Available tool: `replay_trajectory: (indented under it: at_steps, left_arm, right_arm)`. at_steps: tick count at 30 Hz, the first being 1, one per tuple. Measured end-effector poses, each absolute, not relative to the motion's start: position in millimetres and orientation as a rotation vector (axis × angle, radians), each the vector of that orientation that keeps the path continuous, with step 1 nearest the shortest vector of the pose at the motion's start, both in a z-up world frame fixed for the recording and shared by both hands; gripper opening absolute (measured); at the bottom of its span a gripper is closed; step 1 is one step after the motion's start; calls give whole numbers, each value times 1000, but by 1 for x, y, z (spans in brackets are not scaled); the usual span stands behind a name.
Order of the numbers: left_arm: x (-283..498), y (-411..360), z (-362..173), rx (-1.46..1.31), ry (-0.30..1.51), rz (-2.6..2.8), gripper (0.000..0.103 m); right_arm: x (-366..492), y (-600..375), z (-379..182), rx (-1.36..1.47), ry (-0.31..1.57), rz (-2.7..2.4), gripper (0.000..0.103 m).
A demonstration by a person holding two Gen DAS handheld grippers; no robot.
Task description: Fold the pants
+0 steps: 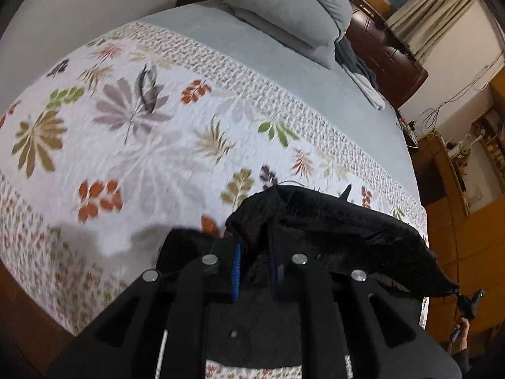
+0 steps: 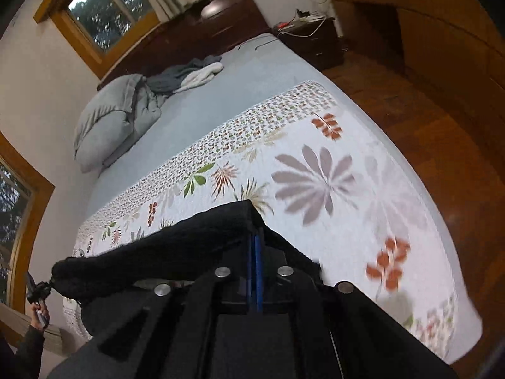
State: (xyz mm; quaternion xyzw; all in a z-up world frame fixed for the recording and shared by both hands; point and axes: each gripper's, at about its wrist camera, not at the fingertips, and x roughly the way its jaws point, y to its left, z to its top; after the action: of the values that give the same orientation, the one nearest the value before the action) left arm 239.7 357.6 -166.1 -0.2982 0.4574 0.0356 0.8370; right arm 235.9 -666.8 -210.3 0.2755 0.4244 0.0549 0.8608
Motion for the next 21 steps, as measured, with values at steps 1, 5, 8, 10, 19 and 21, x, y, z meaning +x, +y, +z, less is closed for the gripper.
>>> replay_trajectory:
  at_steps: [1,5,8,10,19,21]
  left_arm:
    - [234,358,-171,-632,973,79,12]
    - [208,360,-184,-658,984,89,13]
    - [195,358,-190,-658,990,83,13]
    - [189,356,-193,-655,996,78,14]
    - [174,353,-211,-635,1026,93,17]
    - [172,352,-214,-627,1034,98,18]
  right_arm:
    - [226,-666,-214,579,891,106,1]
    - [186,-663,-230,604,897,70,1]
    - [169,-659,-239,612,909,58,1]
    - [156,-653,-245,612,914,54,1]
    - [117,-639,-269,646,934,20,1]
    - [112,-637,-271,647,940,17,1]
